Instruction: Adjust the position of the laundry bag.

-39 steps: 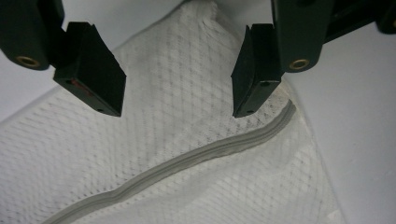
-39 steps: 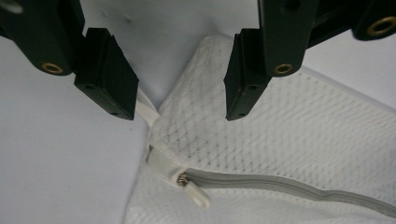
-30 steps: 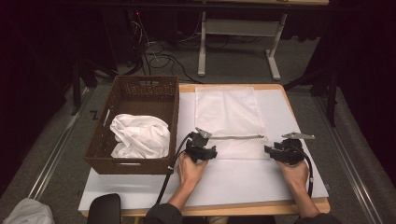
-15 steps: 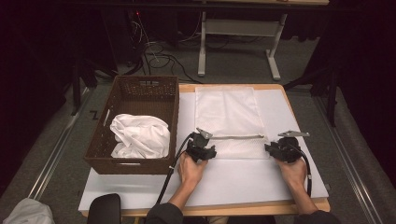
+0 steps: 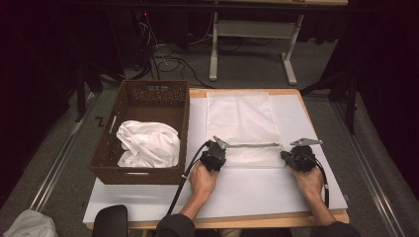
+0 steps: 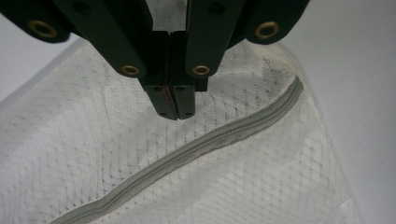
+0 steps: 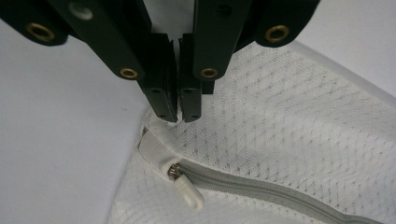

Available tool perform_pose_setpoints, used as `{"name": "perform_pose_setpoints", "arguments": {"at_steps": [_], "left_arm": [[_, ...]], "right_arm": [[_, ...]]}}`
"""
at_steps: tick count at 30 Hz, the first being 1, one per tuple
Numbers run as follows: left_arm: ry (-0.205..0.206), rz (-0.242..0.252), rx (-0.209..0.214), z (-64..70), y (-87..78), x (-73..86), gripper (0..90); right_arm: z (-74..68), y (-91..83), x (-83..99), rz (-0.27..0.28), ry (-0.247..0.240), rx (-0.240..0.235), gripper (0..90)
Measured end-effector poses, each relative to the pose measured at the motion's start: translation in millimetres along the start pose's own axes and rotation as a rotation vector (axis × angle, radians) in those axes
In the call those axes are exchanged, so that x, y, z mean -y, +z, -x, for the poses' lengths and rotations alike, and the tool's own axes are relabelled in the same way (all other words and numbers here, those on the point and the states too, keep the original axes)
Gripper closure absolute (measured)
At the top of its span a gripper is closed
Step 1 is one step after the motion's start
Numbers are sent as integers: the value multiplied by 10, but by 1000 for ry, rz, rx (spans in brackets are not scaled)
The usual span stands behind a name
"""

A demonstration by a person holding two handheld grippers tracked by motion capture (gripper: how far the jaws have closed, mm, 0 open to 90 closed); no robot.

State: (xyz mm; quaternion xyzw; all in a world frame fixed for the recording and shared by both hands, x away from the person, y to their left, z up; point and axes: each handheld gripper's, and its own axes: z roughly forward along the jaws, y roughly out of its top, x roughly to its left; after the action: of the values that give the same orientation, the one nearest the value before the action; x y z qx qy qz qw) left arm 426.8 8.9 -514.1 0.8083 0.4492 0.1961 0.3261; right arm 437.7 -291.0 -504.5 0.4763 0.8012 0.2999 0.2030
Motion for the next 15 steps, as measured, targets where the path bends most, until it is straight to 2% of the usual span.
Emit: {"name": "perform_pose_setpoints", "arguments": {"at_steps": [9,15], "left_arm": [[-27,2,37,-49,-15,7,898],[-15,-2,49,-35,-60,34,898]], "right_arm": [[12,-27,-12,5,9,-7,888],[-4,-45,-10,-3,4,-12,888]]}}
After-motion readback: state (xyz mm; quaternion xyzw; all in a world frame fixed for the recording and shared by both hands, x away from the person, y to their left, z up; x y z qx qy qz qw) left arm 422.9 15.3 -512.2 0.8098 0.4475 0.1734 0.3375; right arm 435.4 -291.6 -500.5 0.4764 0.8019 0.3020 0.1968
